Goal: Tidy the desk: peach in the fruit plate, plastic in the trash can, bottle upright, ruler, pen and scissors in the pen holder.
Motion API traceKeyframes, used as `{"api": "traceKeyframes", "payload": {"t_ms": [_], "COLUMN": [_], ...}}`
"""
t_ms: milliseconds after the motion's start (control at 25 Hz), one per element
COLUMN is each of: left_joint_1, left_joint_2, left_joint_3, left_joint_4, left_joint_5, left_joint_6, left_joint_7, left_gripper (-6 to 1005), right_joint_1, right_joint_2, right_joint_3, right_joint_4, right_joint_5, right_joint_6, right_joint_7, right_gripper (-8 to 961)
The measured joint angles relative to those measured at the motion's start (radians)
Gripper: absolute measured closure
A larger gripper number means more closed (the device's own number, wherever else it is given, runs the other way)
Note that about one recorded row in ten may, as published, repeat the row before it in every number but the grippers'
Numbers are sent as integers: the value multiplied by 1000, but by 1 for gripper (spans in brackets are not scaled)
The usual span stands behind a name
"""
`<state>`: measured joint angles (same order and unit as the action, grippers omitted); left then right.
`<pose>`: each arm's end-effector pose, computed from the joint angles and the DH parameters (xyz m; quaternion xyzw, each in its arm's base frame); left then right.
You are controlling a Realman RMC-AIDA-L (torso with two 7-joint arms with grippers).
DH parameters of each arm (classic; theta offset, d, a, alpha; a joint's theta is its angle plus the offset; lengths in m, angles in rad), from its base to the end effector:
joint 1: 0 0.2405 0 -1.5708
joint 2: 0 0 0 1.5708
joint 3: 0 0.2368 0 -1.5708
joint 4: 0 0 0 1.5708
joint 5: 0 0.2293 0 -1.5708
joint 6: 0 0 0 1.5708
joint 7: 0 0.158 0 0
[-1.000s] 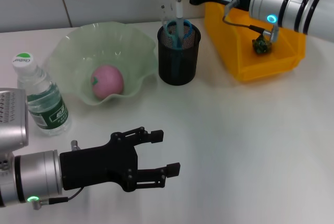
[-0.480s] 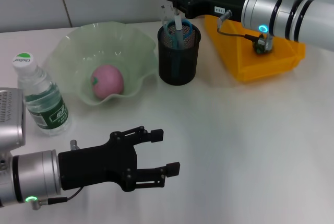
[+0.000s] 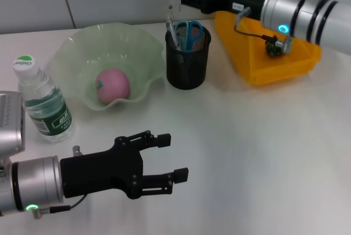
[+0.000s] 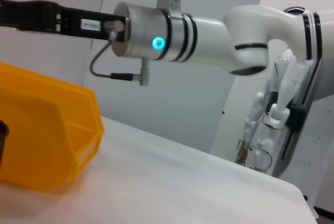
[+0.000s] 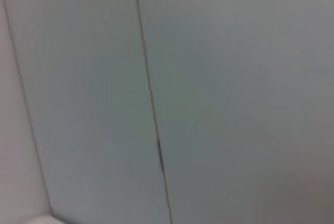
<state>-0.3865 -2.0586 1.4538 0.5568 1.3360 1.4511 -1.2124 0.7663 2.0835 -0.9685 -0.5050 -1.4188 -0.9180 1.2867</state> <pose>-0.2254 0.2848 -0.0773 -0.9346 -0.1786 -0.3058 0.0335 0.1722 0.4623 -0.0140 -0.8659 0.2232 0.3079 0.3251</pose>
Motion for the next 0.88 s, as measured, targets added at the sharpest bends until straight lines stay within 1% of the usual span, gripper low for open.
{"api": "traceKeyframes", "payload": {"t_ms": [120,160,200,280,400,560,720,880], "left_joint_1": [0,0,0,0,2,8,13,4], "left_joint_2": [0,0,3,5,17,20,12,10], "left_joint_3": [0,-6,-43,-46,-51,-55,-62,-61], "left_joint_4": [0,0,0,0,-4,-16,-33,-52], "left_joint_5": [0,0,0,0,0,0,4,8], "left_joint_6": [0,1,17,18,38,74,63,58], "left_joint_7": [0,-3,-25,-36,-66,-55,-49,-51], "left_gripper": [133,133,133,133,133,133,133,133], "right_joint_1": [-45,-69,-98,-159,-254,-331,-372,-365], "right_joint_2": [-5,-7,-10,-19,-44,-84,-109,-119], "right_joint_3": [2,3,4,1,-5,1,6,6], "right_joint_4": [-17,-30,-48,-87,-122,-111,-101,-91], "right_joint_5": [50,60,64,64,58,13,-114,-277], "right_joint_6": [-79,-122,-178,-280,-450,-648,-788,-869], "right_joint_7": [13,32,60,121,171,173,153,144], "right_gripper": [391,377,363,335,315,304,292,280]}}
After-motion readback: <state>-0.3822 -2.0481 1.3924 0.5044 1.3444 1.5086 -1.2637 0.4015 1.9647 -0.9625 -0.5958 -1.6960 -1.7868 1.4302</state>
